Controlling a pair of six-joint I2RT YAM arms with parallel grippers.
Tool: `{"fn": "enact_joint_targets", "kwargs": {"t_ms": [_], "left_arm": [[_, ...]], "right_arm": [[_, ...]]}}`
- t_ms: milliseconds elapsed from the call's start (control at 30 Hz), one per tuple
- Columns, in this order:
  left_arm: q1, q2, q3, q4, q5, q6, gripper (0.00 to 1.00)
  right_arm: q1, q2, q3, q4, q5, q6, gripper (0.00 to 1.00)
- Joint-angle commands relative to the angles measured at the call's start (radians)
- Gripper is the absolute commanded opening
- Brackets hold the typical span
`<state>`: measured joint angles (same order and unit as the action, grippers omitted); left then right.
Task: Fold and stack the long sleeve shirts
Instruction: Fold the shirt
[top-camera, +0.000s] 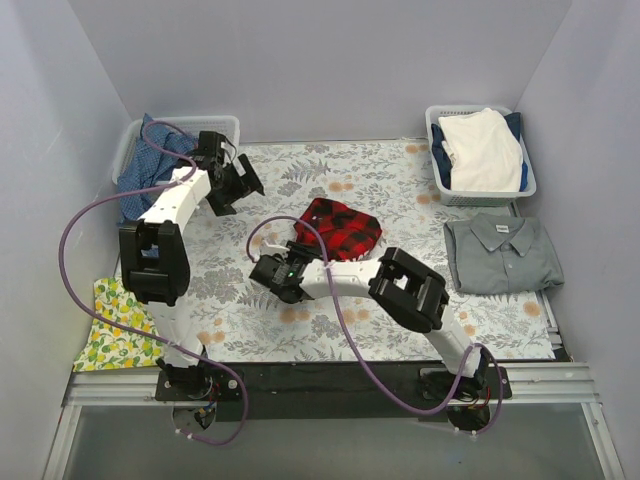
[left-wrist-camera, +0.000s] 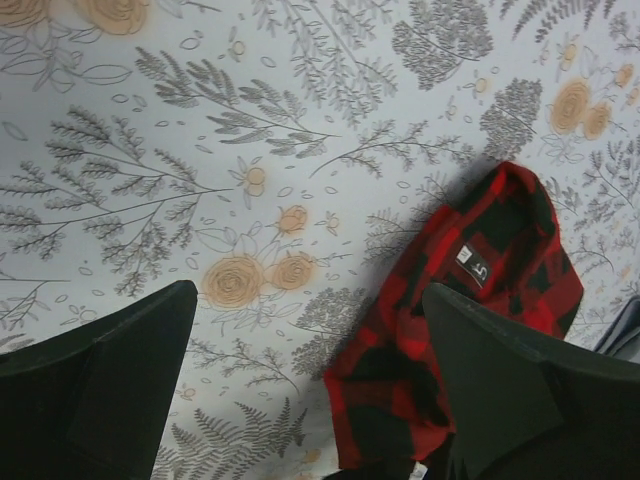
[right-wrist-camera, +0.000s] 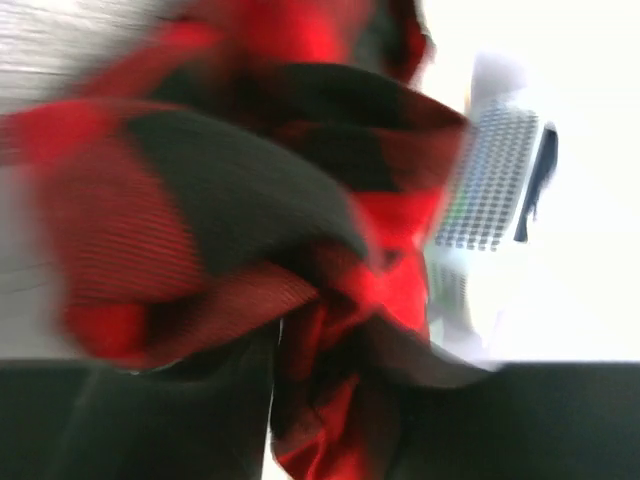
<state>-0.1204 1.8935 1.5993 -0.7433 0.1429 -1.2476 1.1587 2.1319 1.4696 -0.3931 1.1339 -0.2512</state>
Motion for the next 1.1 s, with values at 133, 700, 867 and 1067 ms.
{"fn": "enact_joint_targets", "kwargs": {"t_ms": [133,700,867,1067], "left_arm": [[0.091,0.016,0.043,-0.01,0.043,0.03,0.98],[-0.034,-0.132,-0.122,0.055,0.213,0.076,0.98],[-0.084,-0.166,-0.18,0.053,0.182,0.031,0.97],[-0.082,-0.186,-0.193,0.035,0.153,0.023,0.98]], "right_arm": [[0.076,-0.053,0.398,-0.421,-0.408,0.283,0.93],[-0.342,-0.319,0.205,-0.443,-0.868,0.382,0.93],[-0.364,-0.228,0.21,-0.429,-0.948,0.311,0.73],[-0.337,-0.231,0.072,-0.366,-1.152,0.331,0.25]]}}
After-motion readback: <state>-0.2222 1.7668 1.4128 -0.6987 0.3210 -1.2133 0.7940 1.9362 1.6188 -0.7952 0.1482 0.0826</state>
